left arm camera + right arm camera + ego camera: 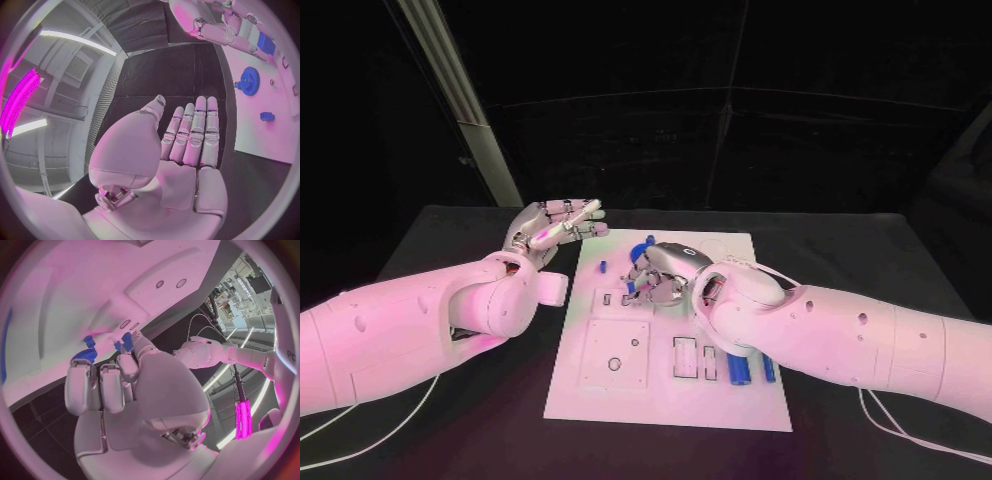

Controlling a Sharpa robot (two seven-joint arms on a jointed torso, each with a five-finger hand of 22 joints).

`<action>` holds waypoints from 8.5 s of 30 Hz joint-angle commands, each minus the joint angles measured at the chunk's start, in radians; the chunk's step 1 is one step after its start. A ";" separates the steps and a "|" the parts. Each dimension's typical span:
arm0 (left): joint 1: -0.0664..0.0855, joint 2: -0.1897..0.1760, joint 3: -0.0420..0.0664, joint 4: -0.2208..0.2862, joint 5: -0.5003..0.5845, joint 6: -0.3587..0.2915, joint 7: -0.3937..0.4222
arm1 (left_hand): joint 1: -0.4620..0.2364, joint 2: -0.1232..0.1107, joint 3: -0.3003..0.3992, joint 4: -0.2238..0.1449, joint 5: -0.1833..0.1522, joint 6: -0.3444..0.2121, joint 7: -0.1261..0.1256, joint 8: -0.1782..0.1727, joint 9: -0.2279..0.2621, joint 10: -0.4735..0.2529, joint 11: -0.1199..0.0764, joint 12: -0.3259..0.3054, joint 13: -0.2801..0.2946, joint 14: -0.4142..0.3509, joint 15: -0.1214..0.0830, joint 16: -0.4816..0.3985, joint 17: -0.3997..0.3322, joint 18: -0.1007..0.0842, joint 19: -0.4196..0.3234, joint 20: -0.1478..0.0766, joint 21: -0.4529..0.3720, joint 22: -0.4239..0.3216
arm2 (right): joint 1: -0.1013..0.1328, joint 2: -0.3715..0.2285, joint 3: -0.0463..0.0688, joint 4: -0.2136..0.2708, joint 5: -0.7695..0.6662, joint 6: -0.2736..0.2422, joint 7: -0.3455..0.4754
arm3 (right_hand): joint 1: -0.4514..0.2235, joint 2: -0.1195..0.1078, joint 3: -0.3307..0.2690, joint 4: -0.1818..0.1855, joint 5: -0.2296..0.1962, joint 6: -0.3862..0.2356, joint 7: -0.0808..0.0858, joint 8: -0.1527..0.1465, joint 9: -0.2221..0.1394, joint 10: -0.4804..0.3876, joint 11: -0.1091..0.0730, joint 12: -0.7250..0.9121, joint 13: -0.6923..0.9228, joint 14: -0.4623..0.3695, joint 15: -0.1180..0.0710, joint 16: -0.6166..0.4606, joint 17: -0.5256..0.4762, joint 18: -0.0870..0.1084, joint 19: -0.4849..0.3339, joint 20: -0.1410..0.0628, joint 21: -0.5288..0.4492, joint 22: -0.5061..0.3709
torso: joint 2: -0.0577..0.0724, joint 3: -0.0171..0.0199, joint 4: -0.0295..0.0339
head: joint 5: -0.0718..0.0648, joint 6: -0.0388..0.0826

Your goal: Assemble the parts on the task board

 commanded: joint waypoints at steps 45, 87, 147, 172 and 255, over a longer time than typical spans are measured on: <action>0.002 0.004 0.001 0.001 0.003 0.013 0.007 | 0.000 0.006 0.001 -0.007 -0.005 -0.002 0.002 -0.006 0.000 0.002 0.004 -0.003 0.000 -0.003 -0.001 -0.005 0.000 0.014 -0.004 0.000 -0.006 -0.001 | -0.013 0.009 0.000 -0.013 -0.127 0.120 -0.092 | -0.045 -0.057 0.009 -0.012 0.022 0.012 -0.011 -0.008 -0.004 -0.034 0.010 -0.050 -0.033 0.053 0.000 -0.020 0.018 -0.002 -0.023 0.005 -0.017 -0.028 | 0.001 0.0023 -0.0006 | 0.004 -0.014; 0.002 0.002 0.001 -0.005 -0.098 0.052 -0.065 | -0.023 0.011 -0.006 -0.014 -0.007 0.039 -0.030 0.004 0.004 0.085 -0.038 0.026 0.011 0.200 -0.065 0.096 0.069 0.014 0.166 -0.064 0.091 0.037 | -0.012 -0.083 0.002 0.079 0.037 -0.189 0.208 | -0.140 -0.133 -0.157 0.127 0.085 -0.145 0.032 -0.058 -0.018 -0.127 0.051 -0.176 -0.170 0.047 0.035 -0.050 -0.007 0.008 -0.043 0.038 -0.046 -0.077 | -0.003 0.0021 -0.0010 | 0.003 -0.007; 0.151 0.287 -0.069 -0.196 -1.013 0.579 -1.095 | -0.231 0.087 -0.346 0.133 -0.020 0.076 -0.191 0.473 0.351 0.323 -0.207 1.055 0.959 0.502 -0.225 1.429 1.425 -0.102 0.516 -0.222 1.145 1.149 | 0.121 -0.404 0.003 0.111 0.505 0.047 0.371 | -0.088 -0.080 -0.236 0.117 0.232 -0.123 0.022 -0.029 -0.015 -0.135 0.041 -0.170 -0.204 0.034 0.026 -0.122 -0.076 0.024 -0.084 0.030 -0.099 -0.167 | -0.039 0.0149 -0.0050 | 0.034 -0.042; 0.151 0.318 -0.077 -0.212 -1.012 0.590 -1.120 | -0.189 0.111 -0.337 0.124 -0.017 0.057 -0.192 0.493 0.375 0.319 -0.207 1.055 0.959 0.502 -0.225 1.429 1.425 -0.101 0.513 -0.223 1.147 1.153 | 0.121 -0.398 0.003 0.098 0.503 0.061 0.347 | -0.080 -0.073 -0.237 0.118 0.248 -0.123 0.022 -0.028 -0.015 -0.142 0.040 -0.178 -0.214 0.032 0.026 -0.130 -0.083 0.025 -0.088 0.030 -0.104 -0.176 | -0.039 0.0157 -0.0063 | 0.036 -0.054; 0.123 0.240 -0.095 -0.120 -1.131 0.439 -1.118 | -0.194 -0.089 0.636 -0.094 0.048 0.005 -0.195 0.559 0.471 0.335 -0.213 1.035 0.959 0.502 -0.230 1.429 1.425 -0.105 0.517 -0.226 1.155 1.192 | 0.121 -0.378 0.003 0.074 0.501 0.100 0.340 | -0.068 -0.065 -0.236 0.116 0.265 -0.122 0.021 -0.026 -0.015 -0.140 0.039 -0.175 -0.213 0.033 0.025 -0.130 -0.081 0.025 -0.087 0.029 -0.105 -0.176 | -0.038 0.0154 -0.0057 | 0.054 -0.066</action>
